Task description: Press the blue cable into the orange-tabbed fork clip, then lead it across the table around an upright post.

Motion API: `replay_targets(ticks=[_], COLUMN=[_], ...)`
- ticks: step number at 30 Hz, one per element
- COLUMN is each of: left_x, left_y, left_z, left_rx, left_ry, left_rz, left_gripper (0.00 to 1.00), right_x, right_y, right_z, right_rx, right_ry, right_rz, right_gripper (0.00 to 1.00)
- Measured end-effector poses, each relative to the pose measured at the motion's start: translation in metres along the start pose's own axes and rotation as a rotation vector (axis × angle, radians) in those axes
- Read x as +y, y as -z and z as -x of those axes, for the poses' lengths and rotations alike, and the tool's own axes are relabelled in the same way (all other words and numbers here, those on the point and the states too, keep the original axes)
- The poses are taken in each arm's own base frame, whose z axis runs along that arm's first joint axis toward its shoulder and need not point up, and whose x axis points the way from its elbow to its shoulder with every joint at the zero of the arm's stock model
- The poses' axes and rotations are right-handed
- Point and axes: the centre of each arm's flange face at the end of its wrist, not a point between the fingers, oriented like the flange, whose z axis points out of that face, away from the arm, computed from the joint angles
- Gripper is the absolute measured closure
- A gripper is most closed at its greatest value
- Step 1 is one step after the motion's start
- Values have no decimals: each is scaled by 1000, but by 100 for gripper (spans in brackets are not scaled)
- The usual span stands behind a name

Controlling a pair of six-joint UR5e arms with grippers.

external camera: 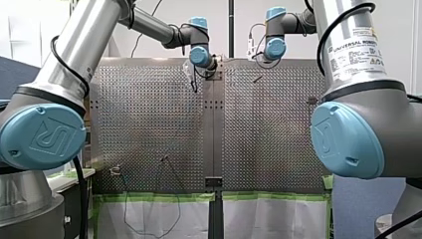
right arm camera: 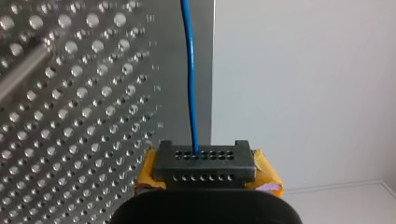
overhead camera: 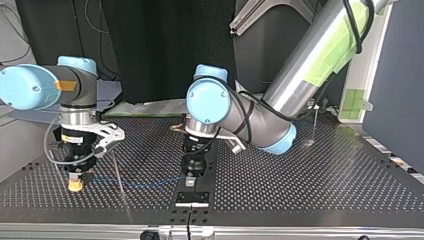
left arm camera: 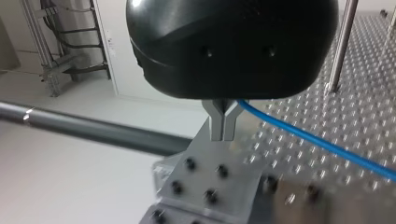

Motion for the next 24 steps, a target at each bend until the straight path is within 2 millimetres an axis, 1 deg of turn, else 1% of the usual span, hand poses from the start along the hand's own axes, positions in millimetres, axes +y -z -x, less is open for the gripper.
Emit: replay_targets(ticks=[5,10,12,15,17,19,24], left_x=[-22,-52,-61,-67,-69,-72,-79], left_y=[2,8,7,0,-5,-9,-17], left_z=[-19,-45,-54,-66,-68,-65,-48], left_rx=[40,93,102,106,102,91,52], left_ry=[-11,-22,-22,-21,-19,-14,3], left_rz=[2,-20,-29,-35,-37,-41,-51], left_gripper=[98,98,98,98,98,98,98], right_x=[14,30,35,43,48,52,62], right_y=[-5,-10,-12,-16,-20,-23,-29], right_z=[3,6,8,14,19,25,32], right_rx=[-3,-6,-9,-16,-21,-26,-34], right_ry=[3,4,5,7,8,9,9], right_rz=[21,46,54,63,65,66,76], right_gripper=[100,100,100,100,100,100,100])
